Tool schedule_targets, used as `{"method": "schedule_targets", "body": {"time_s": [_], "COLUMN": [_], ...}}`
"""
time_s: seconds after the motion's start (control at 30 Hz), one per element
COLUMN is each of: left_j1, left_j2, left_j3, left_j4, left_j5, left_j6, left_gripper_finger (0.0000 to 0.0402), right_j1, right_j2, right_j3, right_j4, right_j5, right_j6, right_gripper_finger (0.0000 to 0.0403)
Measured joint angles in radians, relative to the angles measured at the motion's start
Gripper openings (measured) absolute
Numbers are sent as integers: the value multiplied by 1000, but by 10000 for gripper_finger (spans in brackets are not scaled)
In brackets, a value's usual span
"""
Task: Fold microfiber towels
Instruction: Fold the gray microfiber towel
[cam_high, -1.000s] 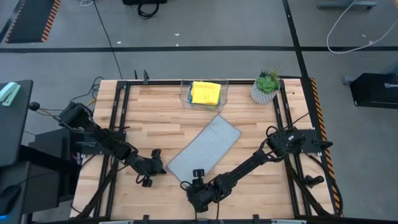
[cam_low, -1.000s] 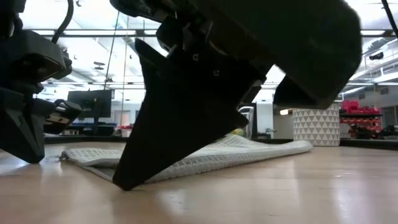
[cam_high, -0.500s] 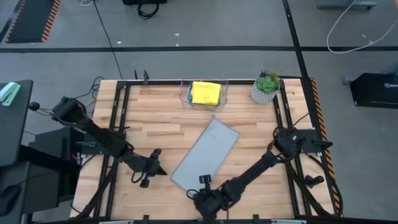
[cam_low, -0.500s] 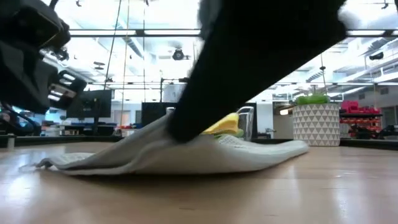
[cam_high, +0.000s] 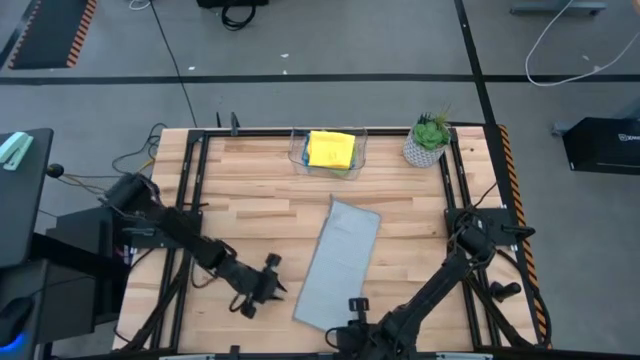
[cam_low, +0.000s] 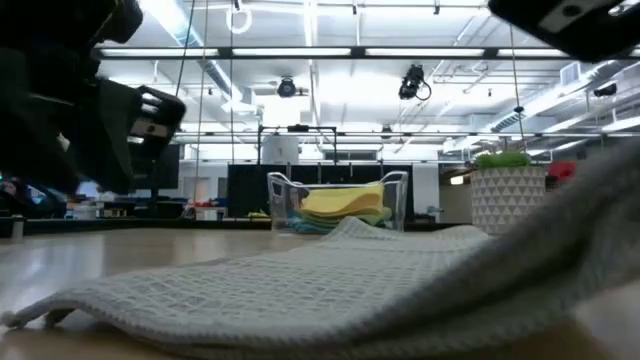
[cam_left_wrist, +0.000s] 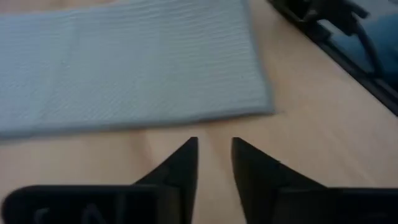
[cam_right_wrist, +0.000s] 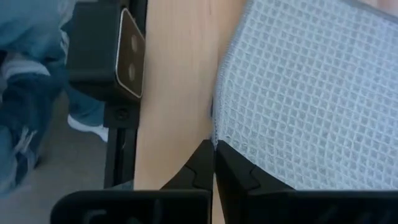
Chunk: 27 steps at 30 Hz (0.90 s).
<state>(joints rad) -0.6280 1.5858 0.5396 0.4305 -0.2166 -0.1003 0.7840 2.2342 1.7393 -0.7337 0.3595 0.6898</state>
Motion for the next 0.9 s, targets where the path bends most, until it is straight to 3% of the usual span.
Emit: {"method": "schedule_targets", "body": {"time_s": [0.27,0.47,0.73,0.9], "left_j1": [-13,-47,-53,-42], "left_j2": [212,279,220,108], "left_j3": [177,228,227,214], "left_j4": [-42,-42,-178,-260], "left_j5": [85,87,73,31], "left_j6": [45,45,46,60], "left_gripper_finger": [201,236,210,167], "right_j1": [12,6,13,25], "right_j2": [-19,-22,-60,-128], "right_j3": [0,0,0,0], "right_j4": [-8,-8,-15,-93], "right_j5": [58,61,105,222], "right_j6": [73,124,166,259], "right_gripper_finger": [13,14,15,15]}}
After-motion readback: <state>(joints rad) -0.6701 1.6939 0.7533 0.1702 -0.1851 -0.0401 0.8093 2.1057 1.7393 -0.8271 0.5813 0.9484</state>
